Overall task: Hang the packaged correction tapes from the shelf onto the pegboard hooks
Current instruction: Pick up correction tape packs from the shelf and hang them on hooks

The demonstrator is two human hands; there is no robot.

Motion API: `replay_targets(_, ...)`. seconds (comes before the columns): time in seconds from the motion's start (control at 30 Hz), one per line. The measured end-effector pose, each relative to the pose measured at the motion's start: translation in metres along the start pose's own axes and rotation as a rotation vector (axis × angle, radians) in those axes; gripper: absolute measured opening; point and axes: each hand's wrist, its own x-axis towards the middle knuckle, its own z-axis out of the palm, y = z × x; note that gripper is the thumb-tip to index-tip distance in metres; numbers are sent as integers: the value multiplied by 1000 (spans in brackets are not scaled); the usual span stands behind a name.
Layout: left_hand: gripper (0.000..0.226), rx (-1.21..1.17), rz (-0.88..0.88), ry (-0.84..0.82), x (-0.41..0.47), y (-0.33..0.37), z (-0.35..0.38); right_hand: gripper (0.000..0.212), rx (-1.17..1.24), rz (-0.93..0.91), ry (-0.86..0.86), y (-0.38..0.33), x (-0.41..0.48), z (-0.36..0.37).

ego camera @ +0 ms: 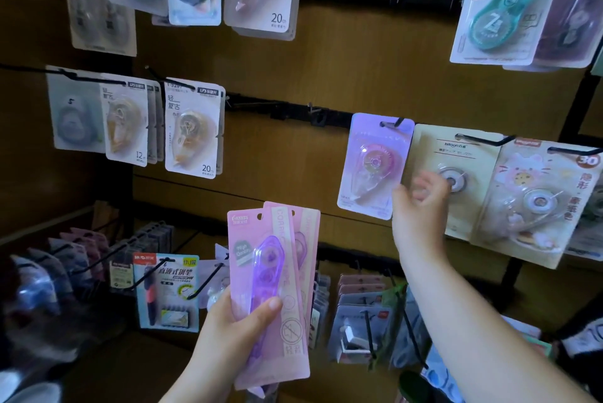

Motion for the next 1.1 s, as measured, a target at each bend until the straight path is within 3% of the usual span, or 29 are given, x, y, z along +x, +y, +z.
replay_targets(0.07, 60, -5, -5, 23, 0, 1, 3, 19, -2, -102, -74, 7, -30, -5)
replay_targets(0.17, 59, 3, 1, 56, -1, 0, 8, 29, -62, -89, -578, 13, -82, -6)
replay_targets(0.23, 58, -4, 24, 64, -2, 3, 9, 26, -146, -52, -764, 17, -105, -3)
replay_targets(0.43, 48, 10, 49, 37, -7, 6, 8, 33, -176, 53, -753, 16, -107, 0)
replay_targets(0.53, 61, 12, 48, 64, -5, 4, 7, 30, -124, 110, -761, 12, -109, 1)
replay_targets(0.67, 63, -16, 29, 39, -5, 4, 8, 27, -45, 194, -662, 10, -107, -2)
replay_targets(0.83, 45, -31, 9, 41, -8, 4, 6, 25, 6, 290, -530, 8, -99, -8)
replay_targets(0.9, 51, -20, 8, 51, -7, 4, 4, 25, 22, 270, -465, 4, -92, -11)
replay_targets(1.0, 34, -16, 9, 94, -7, 6, -4, 24, 44, 196, -406, -6, -81, -16)
replay_targets(1.1, 42, 8, 36, 111, -9, 7, -9, 23, 76, 155, -379, -20, -72, -20)
